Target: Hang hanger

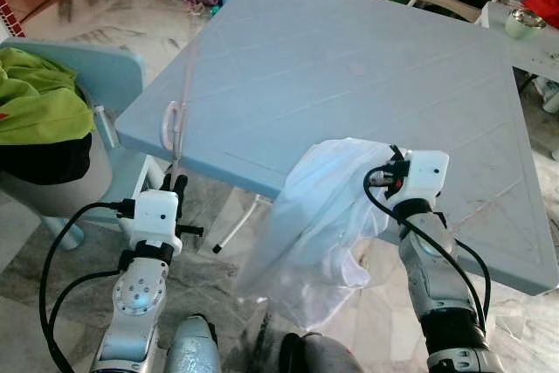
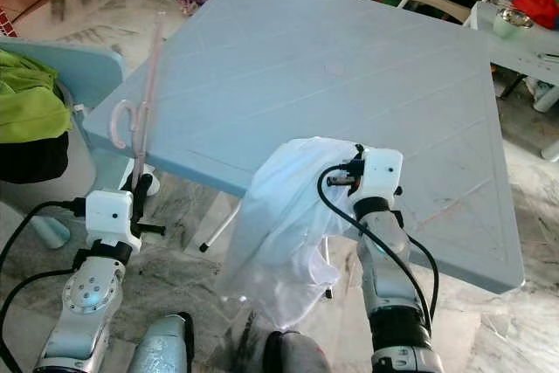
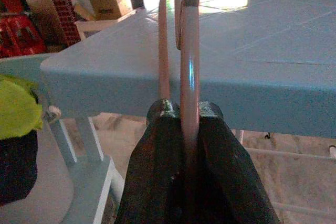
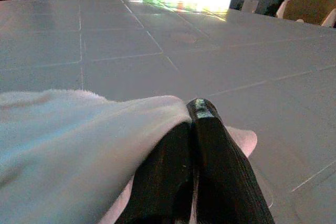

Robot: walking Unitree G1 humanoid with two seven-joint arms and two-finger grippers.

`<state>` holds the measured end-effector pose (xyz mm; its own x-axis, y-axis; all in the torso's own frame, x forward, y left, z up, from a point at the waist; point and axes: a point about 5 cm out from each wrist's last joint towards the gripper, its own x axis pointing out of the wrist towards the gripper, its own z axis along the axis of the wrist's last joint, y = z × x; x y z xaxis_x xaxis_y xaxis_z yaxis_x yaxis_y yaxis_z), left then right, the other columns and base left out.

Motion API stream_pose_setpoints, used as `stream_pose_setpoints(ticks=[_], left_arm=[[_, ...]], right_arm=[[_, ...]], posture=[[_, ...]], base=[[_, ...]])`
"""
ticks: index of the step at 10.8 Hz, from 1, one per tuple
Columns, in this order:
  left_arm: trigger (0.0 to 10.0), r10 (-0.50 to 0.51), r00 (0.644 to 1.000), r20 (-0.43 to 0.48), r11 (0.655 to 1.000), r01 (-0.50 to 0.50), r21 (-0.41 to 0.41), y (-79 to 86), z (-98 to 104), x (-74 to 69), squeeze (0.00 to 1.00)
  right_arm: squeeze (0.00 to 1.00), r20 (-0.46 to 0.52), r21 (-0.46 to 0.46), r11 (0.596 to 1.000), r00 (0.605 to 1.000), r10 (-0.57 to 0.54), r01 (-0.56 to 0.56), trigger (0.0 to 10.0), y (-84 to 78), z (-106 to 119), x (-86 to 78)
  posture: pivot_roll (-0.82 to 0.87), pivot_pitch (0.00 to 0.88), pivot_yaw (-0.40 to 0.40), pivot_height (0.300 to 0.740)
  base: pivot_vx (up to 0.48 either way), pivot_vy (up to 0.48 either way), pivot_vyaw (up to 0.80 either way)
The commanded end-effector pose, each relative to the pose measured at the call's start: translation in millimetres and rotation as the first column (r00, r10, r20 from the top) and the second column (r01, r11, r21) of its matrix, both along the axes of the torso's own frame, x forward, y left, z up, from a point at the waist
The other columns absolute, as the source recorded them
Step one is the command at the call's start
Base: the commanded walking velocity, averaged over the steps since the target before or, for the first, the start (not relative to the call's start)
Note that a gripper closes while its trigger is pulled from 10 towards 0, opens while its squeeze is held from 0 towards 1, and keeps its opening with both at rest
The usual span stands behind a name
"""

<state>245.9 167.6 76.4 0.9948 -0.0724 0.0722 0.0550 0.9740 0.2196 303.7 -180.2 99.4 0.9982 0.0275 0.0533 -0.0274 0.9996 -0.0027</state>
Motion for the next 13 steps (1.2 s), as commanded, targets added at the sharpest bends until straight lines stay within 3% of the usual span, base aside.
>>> stream_pose_setpoints(ticks=[1, 3, 11, 13], left_arm=[[10.0, -0.05, 0.999, 0.019, 0.998, 0.05, 0.029, -9.0, 3, 0.3, 0.0], [10.0, -0.134, 0.989, 0.062, 0.985, 0.126, 0.118, -20.7, 7, -1.1, 0.0], [10.0, -0.079, 0.996, 0.041, 0.996, 0.077, 0.048, -16.3, 5, 3.7, 0.0], [10.0, -0.089, 0.995, 0.034, 0.994, 0.087, 0.061, -15.2, 5, 4.3, 0.0]], right_arm=[[0.0, 0.014, -0.002, 0.999, 0.999, -0.032, 0.032, 10.0, -7.6, 6, 3.0], [0.0, 0.018, -0.006, 1.0, 0.999, -0.026, 0.026, 10.0, -5.4, 9, 8.4], [0.0, 0.011, -0.009, 0.999, 0.999, -0.038, 0.038, 10.0, -10.0, 9, 12.7], [0.0, 0.012, -0.007, 0.999, 0.999, -0.036, 0.036, 10.0, -9.6, 10, 14.5]], posture=[[0.09, 0.133, -0.098, 0.74], [0.09, 0.13, -0.101, 0.74], [0.09, 0.127, -0.109, 0.74], [0.09, 0.125, -0.112, 0.74]], base=[[0.0, 0.0, 0.0], [0.0, 0.0, 0.0], [0.0, 0.031, 0.0], [0.0, 0.48, 0.0]])
